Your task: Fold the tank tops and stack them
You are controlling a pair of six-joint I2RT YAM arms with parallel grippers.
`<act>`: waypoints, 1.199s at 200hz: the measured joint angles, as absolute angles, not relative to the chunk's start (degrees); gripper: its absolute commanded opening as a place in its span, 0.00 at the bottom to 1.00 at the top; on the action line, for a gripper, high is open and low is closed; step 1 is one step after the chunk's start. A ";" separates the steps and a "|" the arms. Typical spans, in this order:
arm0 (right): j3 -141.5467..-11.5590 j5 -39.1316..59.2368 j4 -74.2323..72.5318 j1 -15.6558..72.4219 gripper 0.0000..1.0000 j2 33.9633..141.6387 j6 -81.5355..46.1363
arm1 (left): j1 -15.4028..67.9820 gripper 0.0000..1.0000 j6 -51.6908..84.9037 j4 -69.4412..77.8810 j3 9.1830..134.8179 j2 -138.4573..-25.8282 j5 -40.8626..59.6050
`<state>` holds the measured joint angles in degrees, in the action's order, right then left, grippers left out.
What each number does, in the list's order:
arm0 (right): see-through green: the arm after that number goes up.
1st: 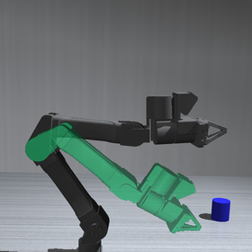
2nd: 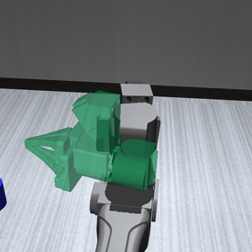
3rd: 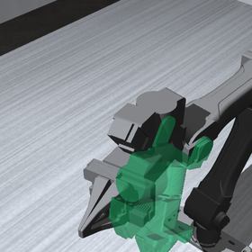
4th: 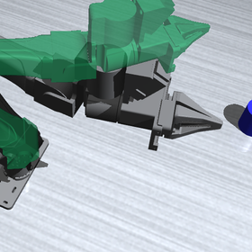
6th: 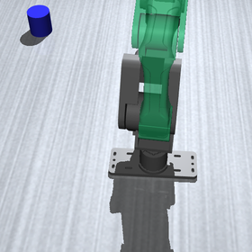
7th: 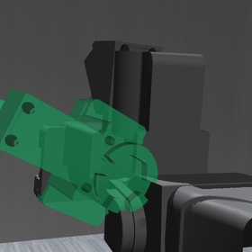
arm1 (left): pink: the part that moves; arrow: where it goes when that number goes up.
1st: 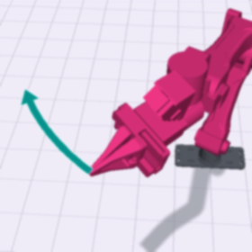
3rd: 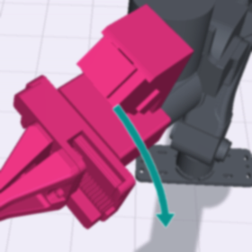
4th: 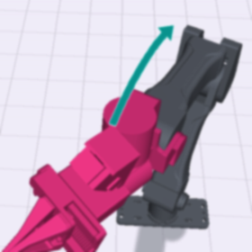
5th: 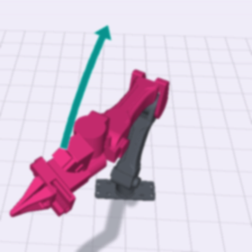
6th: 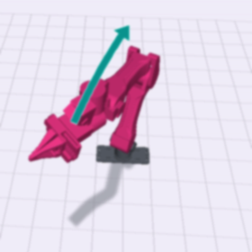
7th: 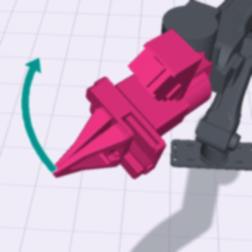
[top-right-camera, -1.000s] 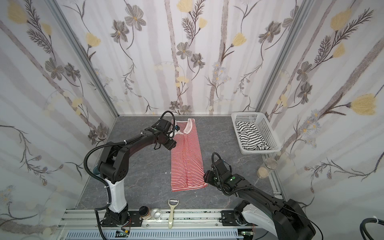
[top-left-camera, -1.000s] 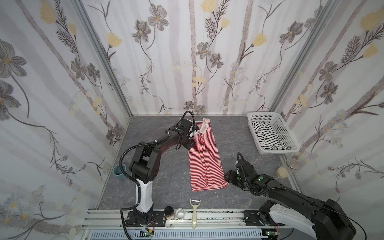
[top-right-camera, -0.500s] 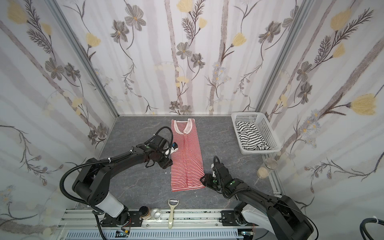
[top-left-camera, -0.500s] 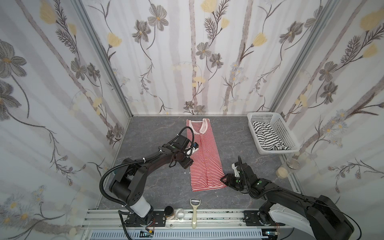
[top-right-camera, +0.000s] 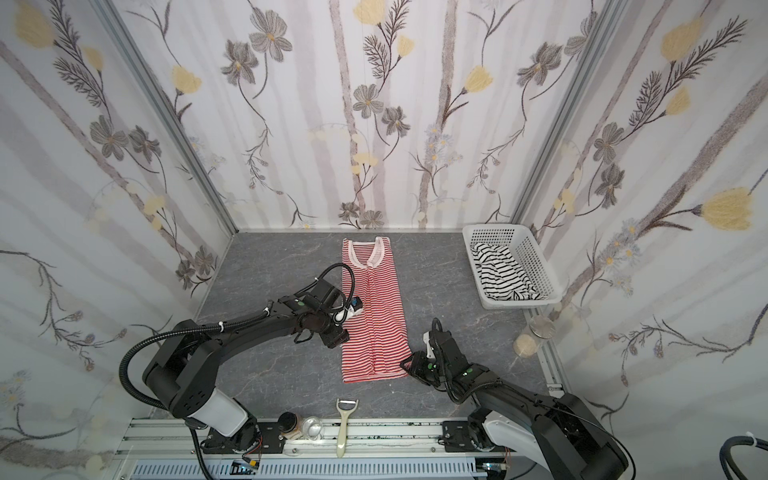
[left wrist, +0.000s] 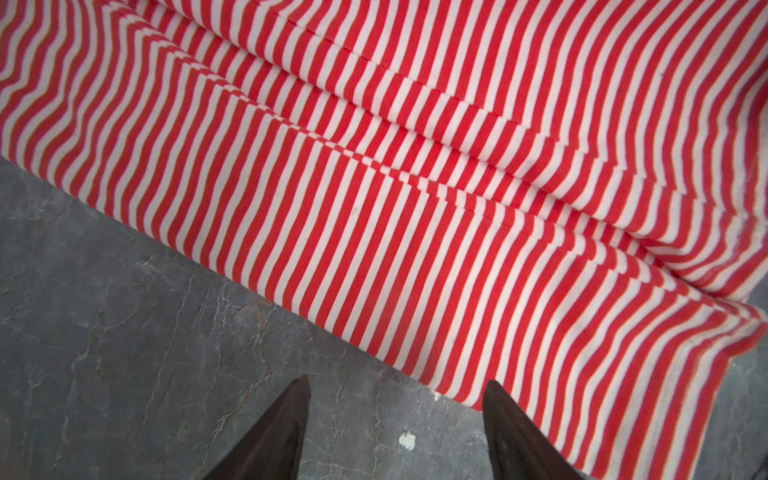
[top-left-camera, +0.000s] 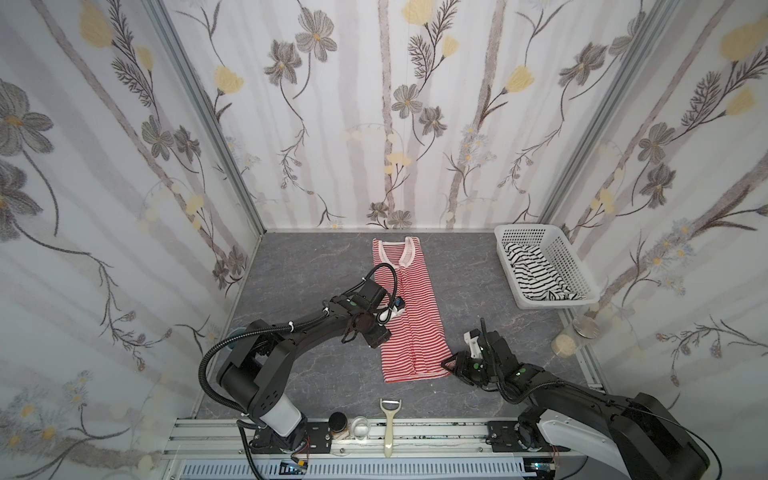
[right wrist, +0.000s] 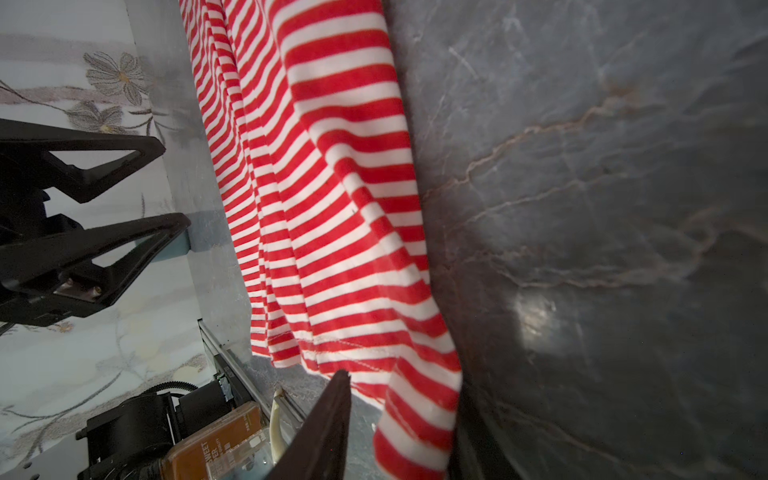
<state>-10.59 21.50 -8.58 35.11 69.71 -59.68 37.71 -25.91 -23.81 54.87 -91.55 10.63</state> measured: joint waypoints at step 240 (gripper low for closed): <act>-20.38 24.08 -6.15 32.16 0.02 72.31 -57.87 | 48.10 0.59 -31.20 -29.10 51.53 -88.12 16.91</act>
<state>-20.38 24.08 -6.15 32.16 72.31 -57.87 48.10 -31.20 -29.10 51.53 -88.12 16.91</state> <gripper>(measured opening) 0.049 0.608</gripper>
